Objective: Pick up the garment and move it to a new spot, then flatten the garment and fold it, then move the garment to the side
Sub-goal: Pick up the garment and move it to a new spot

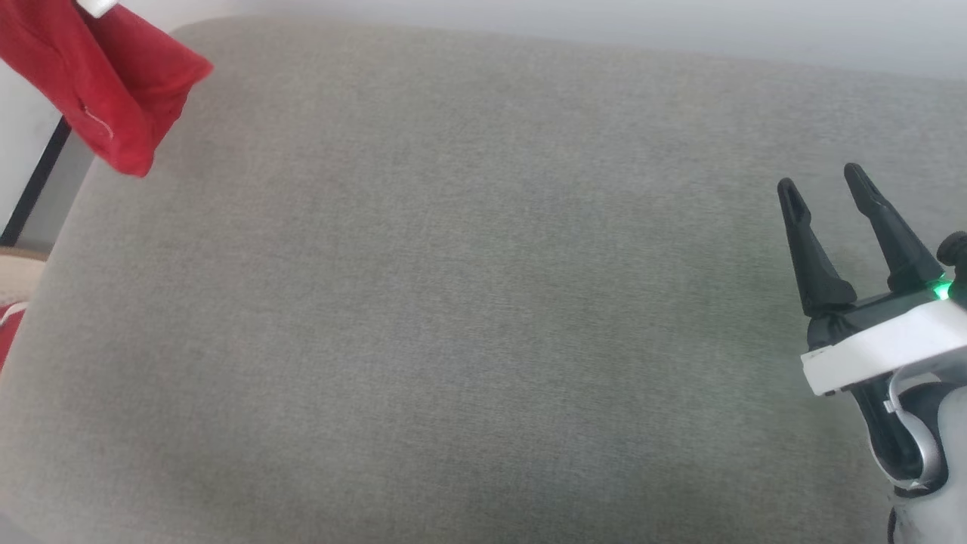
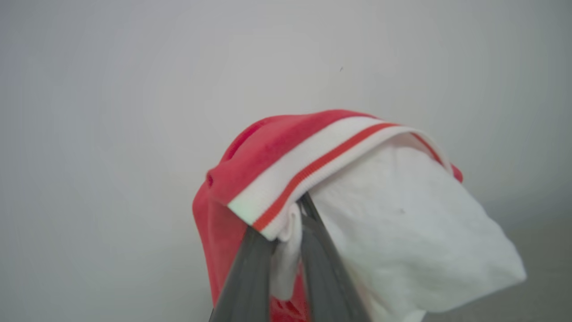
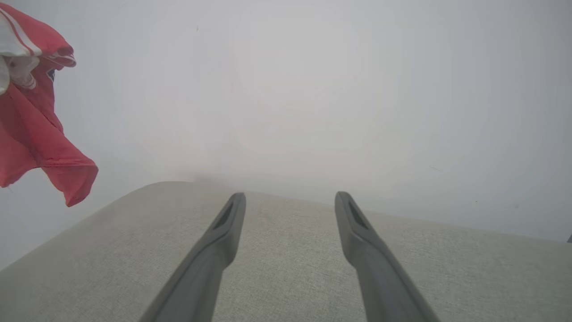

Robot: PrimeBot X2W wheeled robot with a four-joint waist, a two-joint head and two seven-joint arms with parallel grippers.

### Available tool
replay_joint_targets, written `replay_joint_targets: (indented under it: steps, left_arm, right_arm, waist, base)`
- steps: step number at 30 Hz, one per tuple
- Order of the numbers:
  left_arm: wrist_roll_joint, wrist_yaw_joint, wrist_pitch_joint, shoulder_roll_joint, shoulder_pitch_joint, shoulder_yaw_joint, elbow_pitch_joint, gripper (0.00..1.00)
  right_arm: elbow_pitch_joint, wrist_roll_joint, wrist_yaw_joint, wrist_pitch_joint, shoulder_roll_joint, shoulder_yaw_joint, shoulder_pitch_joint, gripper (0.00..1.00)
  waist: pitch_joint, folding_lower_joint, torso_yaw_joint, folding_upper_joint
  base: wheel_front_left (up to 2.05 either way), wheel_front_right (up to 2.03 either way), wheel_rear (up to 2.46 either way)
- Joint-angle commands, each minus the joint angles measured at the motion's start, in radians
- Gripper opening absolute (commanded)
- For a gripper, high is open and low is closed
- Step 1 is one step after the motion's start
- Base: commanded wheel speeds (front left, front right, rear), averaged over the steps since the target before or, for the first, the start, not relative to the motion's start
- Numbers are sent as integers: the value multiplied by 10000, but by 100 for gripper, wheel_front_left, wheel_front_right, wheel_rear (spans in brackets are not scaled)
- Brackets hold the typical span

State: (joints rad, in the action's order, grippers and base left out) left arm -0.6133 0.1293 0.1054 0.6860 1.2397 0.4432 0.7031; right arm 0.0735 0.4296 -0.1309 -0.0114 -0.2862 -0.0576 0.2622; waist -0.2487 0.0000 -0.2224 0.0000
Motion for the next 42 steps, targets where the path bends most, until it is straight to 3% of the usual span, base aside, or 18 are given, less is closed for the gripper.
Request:
replay_joint_targets:
  steps: [1,14,22,32,42]
  left_arm:
    - [11,12,53,-31,-183,18,-102,0]
    - [-386,-1223,2120,850,-2119,167,-5254,0]
    - [-510,-1914,3279,632,-3566,955,-7389,0]
    - [-973,-1980,4042,-4,-5413,2351,-7614,0]
    - [-989,-1554,3791,-1068,-6306,3484,-5542,0]
  right_arm:
    - [-20,13,3,-81,22,18,-99,100]
    - [-221,-111,3,-549,373,694,-321,100]
    - [-502,-74,3,-902,619,1127,-627,100]
    - [-1224,121,3,-1447,1002,793,-758,100]
    - [-2016,343,3,-1871,1075,245,-448,100]
  waist:
    - [84,0,105,0]
    - [57,0,2024,0]
    - [-212,0,3226,0]
    - [-507,0,4152,0]
    - [-611,0,4473,0]
  base:
    - [0,0,0]
    - [0,0,0]
    - [0,0,0]
    - [0,0,0]
    - [0,0,0]
